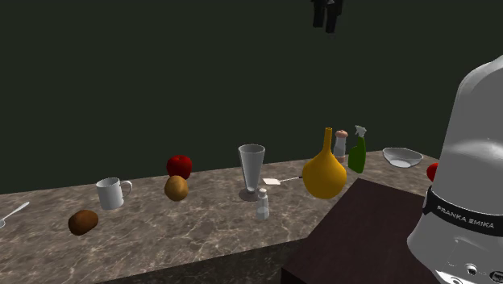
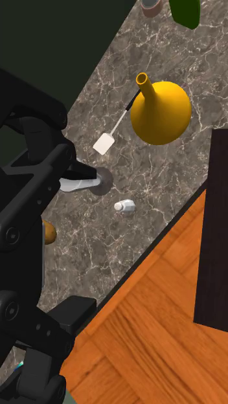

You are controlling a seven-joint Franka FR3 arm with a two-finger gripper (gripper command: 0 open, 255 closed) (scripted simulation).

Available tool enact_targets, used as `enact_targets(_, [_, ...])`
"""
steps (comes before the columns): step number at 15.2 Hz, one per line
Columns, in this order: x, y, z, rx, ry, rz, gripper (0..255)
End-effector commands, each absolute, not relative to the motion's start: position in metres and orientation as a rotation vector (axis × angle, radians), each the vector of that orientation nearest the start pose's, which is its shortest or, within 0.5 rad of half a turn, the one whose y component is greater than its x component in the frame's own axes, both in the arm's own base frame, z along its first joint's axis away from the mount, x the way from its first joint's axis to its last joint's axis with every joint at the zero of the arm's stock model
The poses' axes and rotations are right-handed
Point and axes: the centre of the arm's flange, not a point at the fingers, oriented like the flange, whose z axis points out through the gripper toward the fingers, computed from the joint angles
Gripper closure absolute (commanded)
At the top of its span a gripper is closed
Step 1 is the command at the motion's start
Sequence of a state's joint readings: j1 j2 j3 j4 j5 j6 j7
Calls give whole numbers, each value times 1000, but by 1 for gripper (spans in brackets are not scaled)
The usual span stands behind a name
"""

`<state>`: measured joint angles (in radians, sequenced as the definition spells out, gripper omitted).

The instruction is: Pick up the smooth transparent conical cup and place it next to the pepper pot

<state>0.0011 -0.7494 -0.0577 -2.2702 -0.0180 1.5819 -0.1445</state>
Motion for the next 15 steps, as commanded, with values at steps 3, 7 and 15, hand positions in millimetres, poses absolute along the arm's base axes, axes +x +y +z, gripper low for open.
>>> enact_targets(3, [336,-25,600,-3131,-161,-89,0])
enact_targets(7, [372,-22,560,-3151,-164,-73,0])
enact_targets(15, [442,-20,479,-3190,-171,-40,0])
